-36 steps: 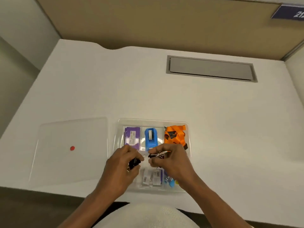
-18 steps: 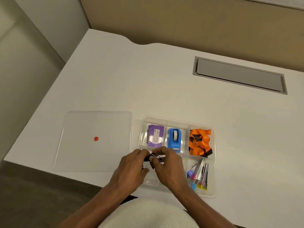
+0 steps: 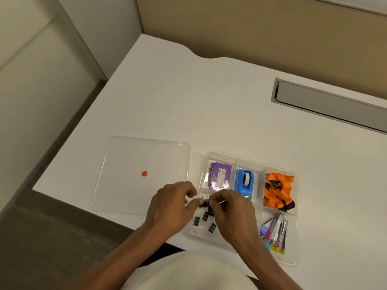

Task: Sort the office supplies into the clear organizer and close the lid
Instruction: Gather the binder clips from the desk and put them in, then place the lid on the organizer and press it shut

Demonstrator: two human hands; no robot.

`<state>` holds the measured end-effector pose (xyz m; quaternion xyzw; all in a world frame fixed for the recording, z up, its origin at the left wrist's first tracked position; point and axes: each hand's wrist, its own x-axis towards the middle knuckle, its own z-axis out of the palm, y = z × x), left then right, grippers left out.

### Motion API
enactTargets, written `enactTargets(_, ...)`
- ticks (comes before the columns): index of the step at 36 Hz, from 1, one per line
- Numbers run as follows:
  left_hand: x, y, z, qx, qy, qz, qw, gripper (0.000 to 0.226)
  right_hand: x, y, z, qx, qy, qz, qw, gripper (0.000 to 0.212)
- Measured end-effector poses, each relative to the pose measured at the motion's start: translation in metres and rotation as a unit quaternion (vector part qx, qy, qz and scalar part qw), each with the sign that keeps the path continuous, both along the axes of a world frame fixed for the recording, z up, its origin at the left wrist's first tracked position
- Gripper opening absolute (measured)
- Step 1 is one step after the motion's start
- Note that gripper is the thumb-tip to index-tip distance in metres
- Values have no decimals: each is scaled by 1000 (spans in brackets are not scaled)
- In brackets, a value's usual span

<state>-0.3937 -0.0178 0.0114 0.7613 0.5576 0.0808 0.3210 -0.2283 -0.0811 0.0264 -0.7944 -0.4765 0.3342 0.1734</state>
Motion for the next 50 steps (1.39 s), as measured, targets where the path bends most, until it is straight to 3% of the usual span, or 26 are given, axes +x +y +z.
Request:
enactTargets(7, -61, 48, 4, -14, 30, 144, 989, 24, -26, 35, 3, 55, 34, 44, 997, 22)
enactTargets(12, -103, 76, -8, 9, 71, 202, 977, 24, -56, 61, -6, 31, 32, 72, 996, 51)
enactTargets(17, -127, 92, -26, 4, 143, 243, 959, 54, -83, 81, -26, -32, 33, 81, 996, 82)
enactTargets(23, -139, 102, -41, -65, 178, 294, 937, 97, -103, 93, -48, -111, 2, 69, 991, 108)
enactTargets(28, -142, 104, -46, -76, 156, 317, 933, 101, -119, 90, -54, -92, -9, 29, 995, 105)
enactTargets(40, -160, 124, -42, -95, 148, 351, 920, 101, -124, 94, -28, -48, 125, -71, 988, 105)
enactTargets(50, -146, 122, -19, -40, 140, 320, 936, 90, -93, 67, 10, 69, 66, -88, 992, 94)
